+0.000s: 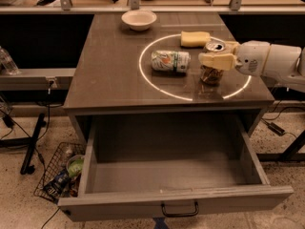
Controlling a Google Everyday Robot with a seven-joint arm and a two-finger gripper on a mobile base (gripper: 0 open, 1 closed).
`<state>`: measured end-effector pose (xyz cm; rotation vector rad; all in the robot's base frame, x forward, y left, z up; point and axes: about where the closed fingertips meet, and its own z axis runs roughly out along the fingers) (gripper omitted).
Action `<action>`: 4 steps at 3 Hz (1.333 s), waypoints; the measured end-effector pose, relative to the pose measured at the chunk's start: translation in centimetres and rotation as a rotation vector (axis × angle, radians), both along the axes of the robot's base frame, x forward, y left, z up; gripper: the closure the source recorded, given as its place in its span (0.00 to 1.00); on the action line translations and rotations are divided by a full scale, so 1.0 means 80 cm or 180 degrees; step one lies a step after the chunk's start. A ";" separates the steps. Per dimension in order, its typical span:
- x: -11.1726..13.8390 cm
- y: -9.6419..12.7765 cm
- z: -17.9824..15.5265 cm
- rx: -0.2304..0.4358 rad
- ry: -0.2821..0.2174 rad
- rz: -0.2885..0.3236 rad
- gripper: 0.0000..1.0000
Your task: Pick orange can from top drawer and place on counter
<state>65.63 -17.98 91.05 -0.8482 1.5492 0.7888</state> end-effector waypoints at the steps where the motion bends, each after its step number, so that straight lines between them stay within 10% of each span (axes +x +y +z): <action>1: 0.004 -0.007 -0.015 0.0137 0.0038 -0.0021 0.53; 3: 0.004 -0.008 -0.013 0.0141 0.0038 -0.0021 0.05; 4: -0.024 -0.025 0.019 0.0147 -0.0158 0.0057 0.00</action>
Offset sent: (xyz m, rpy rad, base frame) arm -0.0079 -0.0395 -0.0279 0.1095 0.0119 -0.0575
